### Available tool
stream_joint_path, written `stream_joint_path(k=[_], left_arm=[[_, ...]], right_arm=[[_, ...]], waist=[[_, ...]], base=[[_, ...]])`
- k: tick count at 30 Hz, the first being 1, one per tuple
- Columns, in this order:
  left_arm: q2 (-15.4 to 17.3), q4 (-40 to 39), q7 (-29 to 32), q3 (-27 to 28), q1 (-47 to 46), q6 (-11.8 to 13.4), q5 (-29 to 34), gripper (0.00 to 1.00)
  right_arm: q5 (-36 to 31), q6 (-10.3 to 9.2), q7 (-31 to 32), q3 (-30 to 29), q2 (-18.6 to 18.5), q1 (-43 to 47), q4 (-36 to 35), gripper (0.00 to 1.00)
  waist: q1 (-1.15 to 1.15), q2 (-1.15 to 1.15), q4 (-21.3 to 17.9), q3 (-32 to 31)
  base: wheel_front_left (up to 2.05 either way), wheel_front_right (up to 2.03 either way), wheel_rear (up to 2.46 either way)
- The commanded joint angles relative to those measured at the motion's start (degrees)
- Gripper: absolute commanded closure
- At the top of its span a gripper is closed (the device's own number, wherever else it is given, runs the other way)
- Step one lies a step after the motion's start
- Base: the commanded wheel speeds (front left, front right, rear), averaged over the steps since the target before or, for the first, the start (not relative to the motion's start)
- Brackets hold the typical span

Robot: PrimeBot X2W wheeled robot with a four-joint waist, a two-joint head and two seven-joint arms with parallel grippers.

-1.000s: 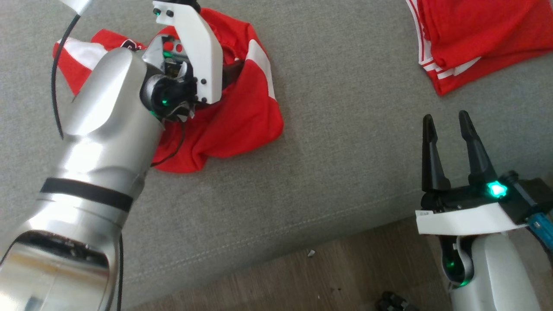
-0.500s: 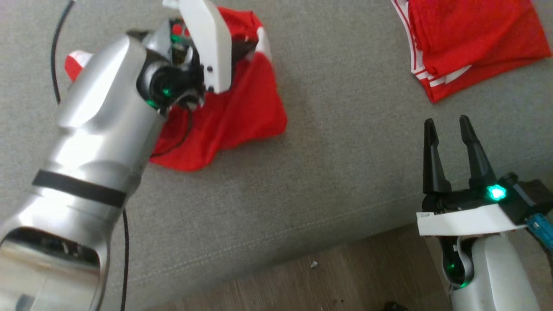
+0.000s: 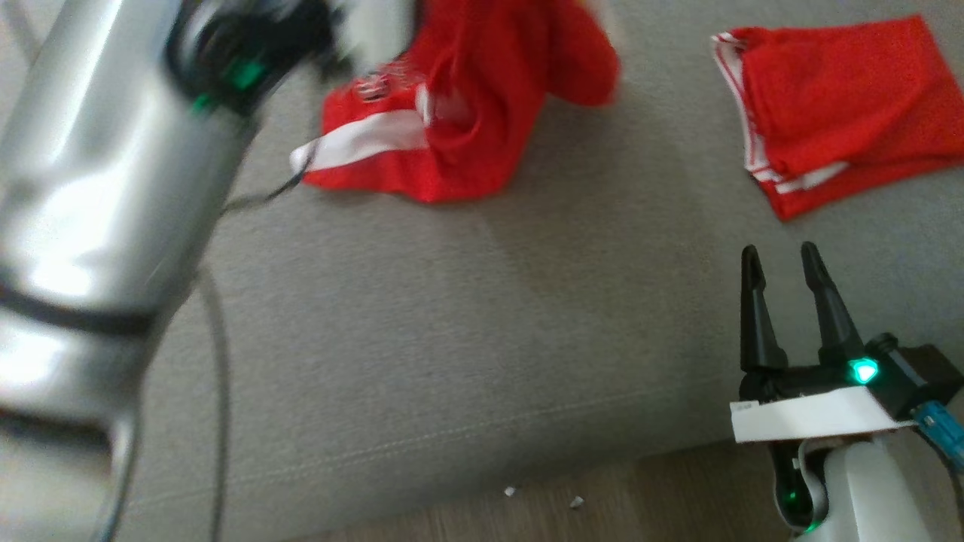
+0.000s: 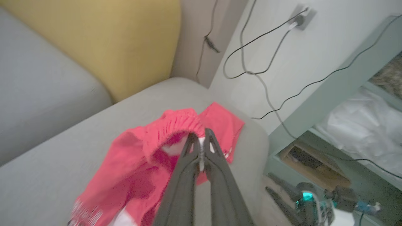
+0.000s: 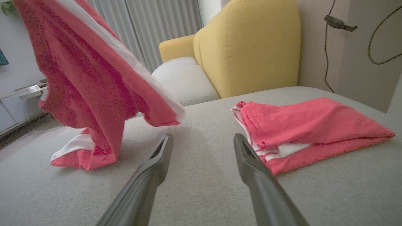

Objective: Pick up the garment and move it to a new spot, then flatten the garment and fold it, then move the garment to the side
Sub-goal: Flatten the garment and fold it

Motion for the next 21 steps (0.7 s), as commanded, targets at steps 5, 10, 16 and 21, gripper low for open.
stream_joint_path(k=[5, 10, 16, 21], left_arm=[[12.6, -10.6, -2.9, 5.4, 18.0, 3.0, -1.6, 1.0], [17.5, -16.5, -9.1, 8.7, 35.0, 3.0, -4.0, 1.0], [17.8, -16.9, -16.4, 8.5, 41.9, 2.5, -0.5, 1.0], [16.1, -15.1, -18.3, 7.4, 42.3, 2.1, 0.4, 1.0]], right_arm=[[-1.0, 0.2, -0.4, 1.7, 0.0, 1.1, -0.5, 0.0], [13.8, 0.2, -0.4, 5.9, 0.0, 0.6, 7.0, 0.0], [12.7, 0.2, 4.8, 12.9, -6.2, -7.4, 18.0, 0.0], [7.3, 0.2, 9.0, 17.8, -11.7, -12.3, 22.8, 0.0]], waist=[[0.0, 0.0, 5.5, -1.1], [0.0, 0.0, 9.7, -1.1], [0.0, 0.0, 13.8, -0.8], [0.0, 0.0, 15.2, -1.0]], base=[[0.0, 0.0, 0.0], [0.0, 0.0, 0.0], [0.0, 0.0, 0.0], [0.0, 0.0, 0.0]])
